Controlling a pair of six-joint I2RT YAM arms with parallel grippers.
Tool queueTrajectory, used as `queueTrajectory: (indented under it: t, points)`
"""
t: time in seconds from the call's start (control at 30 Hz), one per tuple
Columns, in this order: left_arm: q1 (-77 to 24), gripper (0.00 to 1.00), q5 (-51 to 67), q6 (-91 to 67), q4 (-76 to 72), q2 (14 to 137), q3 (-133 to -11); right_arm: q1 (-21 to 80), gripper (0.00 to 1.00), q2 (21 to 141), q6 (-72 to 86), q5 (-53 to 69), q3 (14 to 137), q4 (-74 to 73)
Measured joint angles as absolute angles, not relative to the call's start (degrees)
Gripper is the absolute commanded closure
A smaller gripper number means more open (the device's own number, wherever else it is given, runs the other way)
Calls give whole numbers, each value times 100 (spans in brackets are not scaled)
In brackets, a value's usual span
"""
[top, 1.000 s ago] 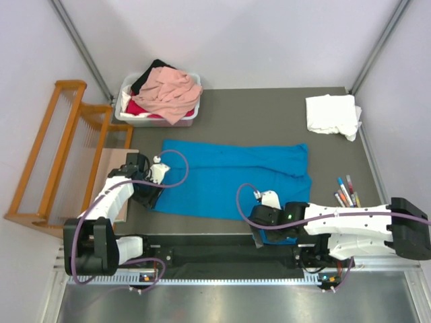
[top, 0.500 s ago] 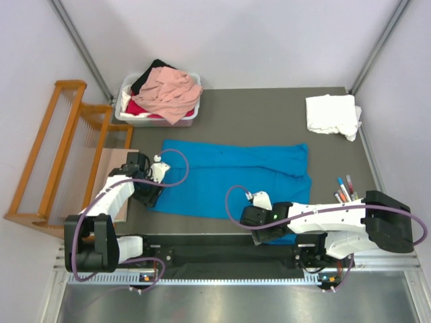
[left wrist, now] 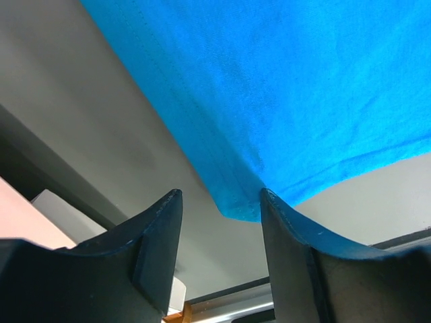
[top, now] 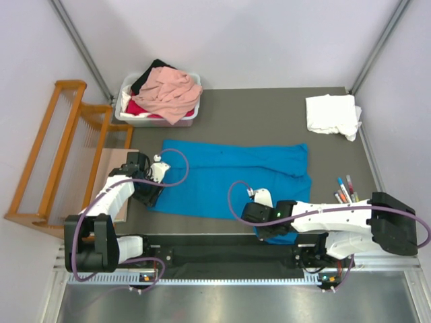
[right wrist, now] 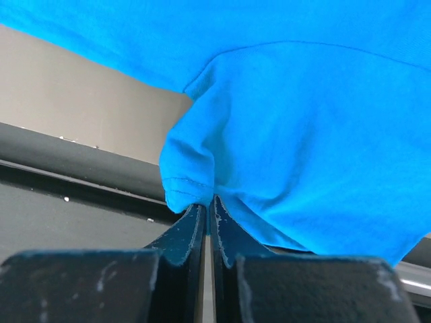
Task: Fold and stack the t-shirts
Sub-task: Fold the tshirt
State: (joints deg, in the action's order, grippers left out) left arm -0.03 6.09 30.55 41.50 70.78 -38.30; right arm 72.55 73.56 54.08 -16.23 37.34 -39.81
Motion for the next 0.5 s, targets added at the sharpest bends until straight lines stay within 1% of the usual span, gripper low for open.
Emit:
queueTrajectory:
  t: [0.03, 0.1, 0.17, 0.27, 0.3, 0.33, 0.37, 0.43, 0.5]
  points:
    - [-3, 53, 609, 3037, 4150, 7078, -3830, 7238, 100, 7319, 5406, -1621, 3715, -3979]
    - [-3, 71, 587, 3002, 4121, 7078, -3833, 7179, 100, 7234, 5404, -1619, 3715, -3997]
    - [-3, 75, 554, 2943, 4058, 7078, -3837, 7091, 100, 7129, 5376, -1621, 3717, -4007]
    - [-3, 75, 550, 2906, 4034, 7094, -3876, 6976, 100, 6995, 5343, -1627, 3717, -4027]
    - [-3, 73, 550, 2891, 4032, 7111, -3892, 6943, 100, 6963, 5319, -1625, 3717, -4036]
    - [-3, 58, 548, 2873, 4010, 7148, -3907, 6906, 100, 6930, 5304, -1625, 3717, -4049]
    - [-3, 48, 548, 2867, 4003, 7170, -3909, 6869, 100, 6899, 5293, -1625, 3717, -4060]
    - [-3, 34, 541, 2871, 4018, 7185, -3911, 6801, 100, 6847, 5262, -1627, 3717, -4097]
    - [-3, 29, 552, 2867, 4047, 7185, -3911, 6744, 100, 6792, 5247, -1627, 3717, -4128]
